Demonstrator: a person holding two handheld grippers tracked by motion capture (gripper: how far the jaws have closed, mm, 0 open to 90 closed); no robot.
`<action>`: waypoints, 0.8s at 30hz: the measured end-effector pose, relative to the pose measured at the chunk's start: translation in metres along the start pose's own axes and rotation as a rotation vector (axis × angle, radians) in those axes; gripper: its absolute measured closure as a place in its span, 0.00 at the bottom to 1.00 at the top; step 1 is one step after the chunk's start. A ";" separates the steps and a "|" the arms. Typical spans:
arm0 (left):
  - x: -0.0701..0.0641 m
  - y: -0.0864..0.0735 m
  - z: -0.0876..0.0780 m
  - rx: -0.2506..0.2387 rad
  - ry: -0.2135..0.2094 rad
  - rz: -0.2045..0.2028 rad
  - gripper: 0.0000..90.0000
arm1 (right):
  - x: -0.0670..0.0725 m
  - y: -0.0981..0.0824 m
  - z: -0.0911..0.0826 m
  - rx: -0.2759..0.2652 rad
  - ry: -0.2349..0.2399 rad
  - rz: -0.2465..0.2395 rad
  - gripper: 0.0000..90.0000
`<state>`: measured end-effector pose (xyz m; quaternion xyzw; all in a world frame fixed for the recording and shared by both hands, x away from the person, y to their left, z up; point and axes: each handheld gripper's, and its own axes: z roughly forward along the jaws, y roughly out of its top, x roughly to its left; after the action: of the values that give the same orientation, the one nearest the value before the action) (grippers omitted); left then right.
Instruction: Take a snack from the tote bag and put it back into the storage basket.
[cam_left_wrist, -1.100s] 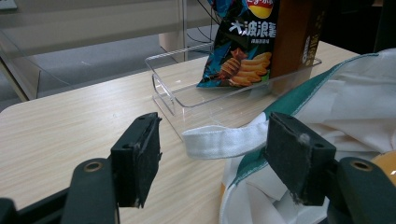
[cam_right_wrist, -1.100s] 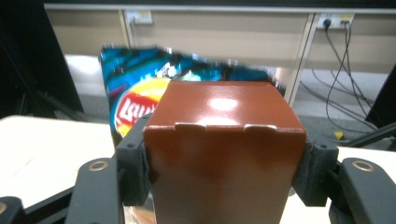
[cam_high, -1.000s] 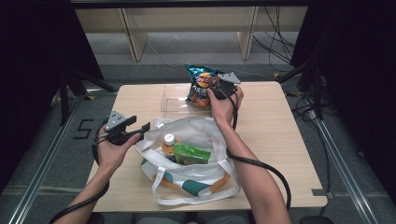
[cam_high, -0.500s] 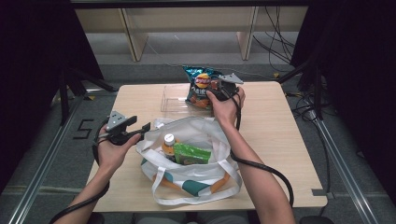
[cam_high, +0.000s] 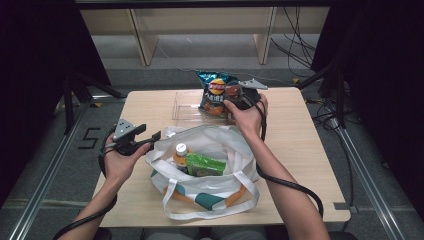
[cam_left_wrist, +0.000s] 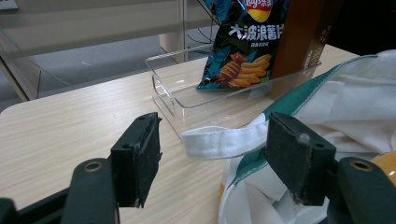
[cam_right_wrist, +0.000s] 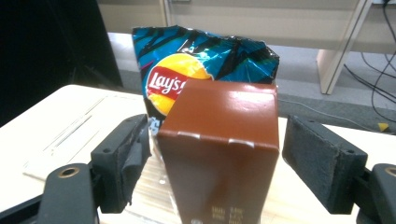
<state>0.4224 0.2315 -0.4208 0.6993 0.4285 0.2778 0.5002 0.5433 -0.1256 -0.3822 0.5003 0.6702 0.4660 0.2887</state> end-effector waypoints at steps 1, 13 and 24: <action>0.000 0.000 0.000 -0.001 0.000 -0.001 0.39 | -0.001 0.000 -0.003 0.003 0.010 -0.002 0.27; 0.000 0.000 -0.001 -0.002 0.002 -0.001 0.39 | -0.003 -0.005 -0.027 0.036 0.088 -0.021 0.40; 0.000 -0.001 -0.001 -0.003 0.003 -0.001 0.39 | -0.003 -0.010 -0.057 0.079 0.214 -0.082 0.64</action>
<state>0.4216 0.2316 -0.4214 0.6978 0.4292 0.2793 0.5009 0.4919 -0.1484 -0.3694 0.4310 0.7349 0.4778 0.2142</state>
